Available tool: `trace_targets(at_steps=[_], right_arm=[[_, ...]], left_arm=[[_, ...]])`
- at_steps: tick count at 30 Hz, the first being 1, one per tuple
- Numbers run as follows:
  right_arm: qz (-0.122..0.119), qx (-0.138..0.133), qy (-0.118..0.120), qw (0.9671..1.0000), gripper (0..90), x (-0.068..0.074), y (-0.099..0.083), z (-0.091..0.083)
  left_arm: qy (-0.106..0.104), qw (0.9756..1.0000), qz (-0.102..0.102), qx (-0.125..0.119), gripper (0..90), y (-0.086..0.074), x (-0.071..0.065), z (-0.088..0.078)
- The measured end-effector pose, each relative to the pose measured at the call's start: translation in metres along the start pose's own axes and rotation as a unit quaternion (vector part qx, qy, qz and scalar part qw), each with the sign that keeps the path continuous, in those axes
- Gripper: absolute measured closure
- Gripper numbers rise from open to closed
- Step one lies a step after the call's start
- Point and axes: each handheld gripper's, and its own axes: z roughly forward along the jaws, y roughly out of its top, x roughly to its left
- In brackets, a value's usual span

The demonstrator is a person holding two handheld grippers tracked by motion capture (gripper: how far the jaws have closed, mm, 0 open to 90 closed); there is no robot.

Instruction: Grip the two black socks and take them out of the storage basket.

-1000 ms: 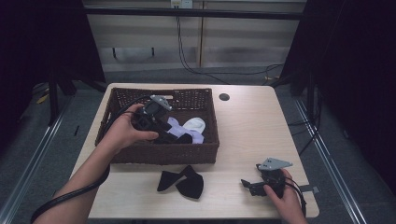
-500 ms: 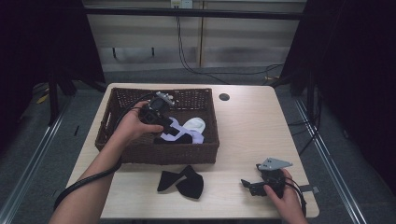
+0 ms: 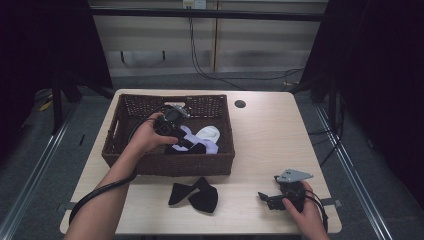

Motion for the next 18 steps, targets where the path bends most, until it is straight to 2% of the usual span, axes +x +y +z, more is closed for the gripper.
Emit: trace_targets(at_steps=[1,2,5,8,10,11,14,16,17,18], right_arm=[[0.000,0.000,0.000,1.0000,12.0,0.000,0.000,0.000],[0.000,0.000,0.000,1.0000,12.0,0.000,0.000,0.000],[0.000,0.000,0.000,1.0000,12.0,0.000,0.000,0.000],[0.000,0.000,0.000,1.0000,12.0,0.000,0.000,0.000],[0.000,0.000,0.000,1.0000,11.9,0.000,0.000,0.000],[0.000,0.000,0.000,1.0000,12.0,0.000,0.000,0.000],[0.000,0.000,0.000,1.0000,12.0,0.000,0.000,0.000],[0.001,0.000,0.000,1.0000,12.0,0.000,0.000,0.000],[0.000,0.000,0.000,1.0000,11.9,0.000,0.000,0.000],[-0.001,0.000,0.000,1.0000,11.9,0.000,0.000,0.000]], left_arm=[[0.002,0.9999,-0.011,-0.003,39.8,-0.001,0.001,0.002],[0.002,0.9999,-0.012,-0.002,39.5,-0.002,0.001,0.003],[0.001,0.9999,-0.011,0.000,38.7,-0.005,0.002,0.007],[-0.003,0.9999,-0.006,0.015,38.4,-0.008,0.004,0.011],[-0.002,0.9997,-0.020,0.010,38.1,-0.011,0.004,0.014],[-0.001,0.9998,-0.010,0.020,38.1,-0.011,0.006,0.015],[0.003,0.9995,-0.006,0.030,37.9,-0.014,0.006,0.018],[0.001,0.9995,-0.011,0.029,38.3,-0.016,0.006,0.021],[0.000,0.9993,-0.006,0.036,39.7,-0.017,0.007,0.022],[0.002,0.9993,-0.012,0.035,42.0,-0.017,0.006,0.024]])
